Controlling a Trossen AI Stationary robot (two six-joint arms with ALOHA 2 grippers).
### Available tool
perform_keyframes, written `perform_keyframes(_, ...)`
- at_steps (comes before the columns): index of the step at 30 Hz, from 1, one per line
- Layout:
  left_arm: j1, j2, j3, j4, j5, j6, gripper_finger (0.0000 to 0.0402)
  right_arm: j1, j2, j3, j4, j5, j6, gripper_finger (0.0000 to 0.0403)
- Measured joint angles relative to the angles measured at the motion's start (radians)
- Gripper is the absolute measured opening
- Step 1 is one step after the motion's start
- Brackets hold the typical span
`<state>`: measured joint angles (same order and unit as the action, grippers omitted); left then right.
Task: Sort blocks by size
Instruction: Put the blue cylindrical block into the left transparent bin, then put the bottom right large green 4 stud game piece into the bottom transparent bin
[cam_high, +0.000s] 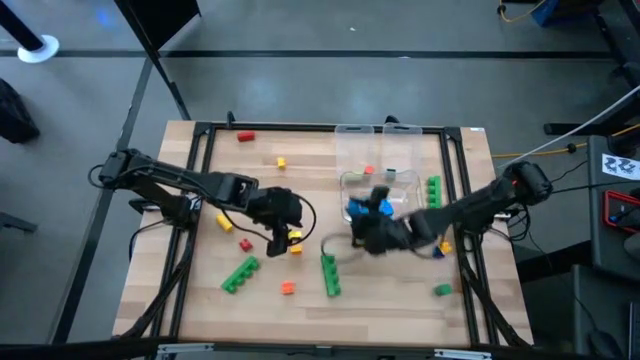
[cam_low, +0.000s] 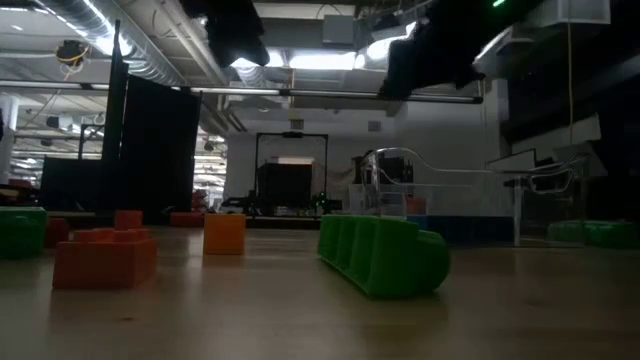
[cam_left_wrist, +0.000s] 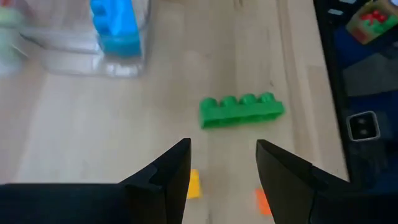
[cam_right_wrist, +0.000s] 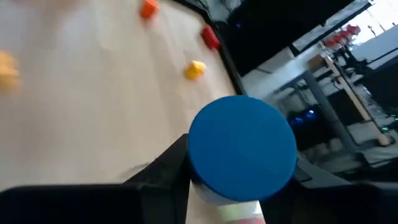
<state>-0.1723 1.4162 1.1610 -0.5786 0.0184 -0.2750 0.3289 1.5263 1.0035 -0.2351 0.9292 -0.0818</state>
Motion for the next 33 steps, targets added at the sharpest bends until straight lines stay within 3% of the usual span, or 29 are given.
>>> perform_keyframes(6, -0.070, 0.001, 0.000, -0.012, -0.002, -0.066, 0.0166, -0.276, -0.004, 0.000, 0.001, -0.168, -0.172, 0.0137)
perform_keyframes(11, -0.122, 0.001, 0.000, -0.007, -0.026, -0.141, 0.0166, -0.497, 0.034, -0.001, 0.000, -0.396, -0.190, 0.0138)
perform_keyframes(15, -0.157, 0.005, 0.000, -0.006, -0.043, -0.263, 0.0166, -0.612, 0.076, -0.001, 0.000, -0.512, -0.217, 0.0138)
perform_keyframes(24, -0.219, 0.105, 0.000, 0.140, -0.091, -0.606, 0.0166, -0.706, 0.130, -0.001, 0.000, -0.662, -0.212, 0.0185)
perform_keyframes(33, -0.230, 0.284, 0.000, 0.374, -0.089, -0.980, 0.0166, -0.709, 0.129, -0.001, 0.004, -0.618, -0.215, 0.0216)
